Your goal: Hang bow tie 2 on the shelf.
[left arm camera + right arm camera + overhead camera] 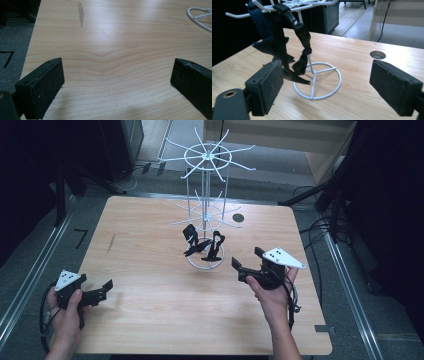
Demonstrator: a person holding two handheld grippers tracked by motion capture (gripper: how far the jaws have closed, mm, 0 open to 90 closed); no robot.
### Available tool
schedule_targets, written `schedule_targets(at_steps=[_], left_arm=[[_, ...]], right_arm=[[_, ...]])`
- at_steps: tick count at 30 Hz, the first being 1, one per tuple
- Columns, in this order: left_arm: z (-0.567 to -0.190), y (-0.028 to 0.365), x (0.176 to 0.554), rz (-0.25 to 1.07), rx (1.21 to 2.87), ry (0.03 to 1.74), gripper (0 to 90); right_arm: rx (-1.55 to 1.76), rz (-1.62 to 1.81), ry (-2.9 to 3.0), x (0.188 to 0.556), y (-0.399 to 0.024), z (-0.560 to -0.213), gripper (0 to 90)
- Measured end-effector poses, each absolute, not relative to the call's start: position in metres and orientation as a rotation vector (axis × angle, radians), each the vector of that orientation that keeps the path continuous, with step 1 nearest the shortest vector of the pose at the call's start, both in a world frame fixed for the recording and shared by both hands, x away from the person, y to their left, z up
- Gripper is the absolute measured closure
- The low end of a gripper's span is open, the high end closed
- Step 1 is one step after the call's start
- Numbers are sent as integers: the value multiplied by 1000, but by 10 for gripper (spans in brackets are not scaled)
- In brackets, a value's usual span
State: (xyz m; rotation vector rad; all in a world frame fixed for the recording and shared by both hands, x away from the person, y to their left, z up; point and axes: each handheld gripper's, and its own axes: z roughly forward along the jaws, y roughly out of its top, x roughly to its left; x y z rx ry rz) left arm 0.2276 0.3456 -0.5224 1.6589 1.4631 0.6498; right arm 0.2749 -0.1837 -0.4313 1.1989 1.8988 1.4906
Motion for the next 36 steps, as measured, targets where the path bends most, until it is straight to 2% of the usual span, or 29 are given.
schedule_targets(at_steps=[36], left_arm=[[-523,345,228,655,1655,1463,0]], right_arm=[[1307,1369,1930,250,-236,-499,127]])
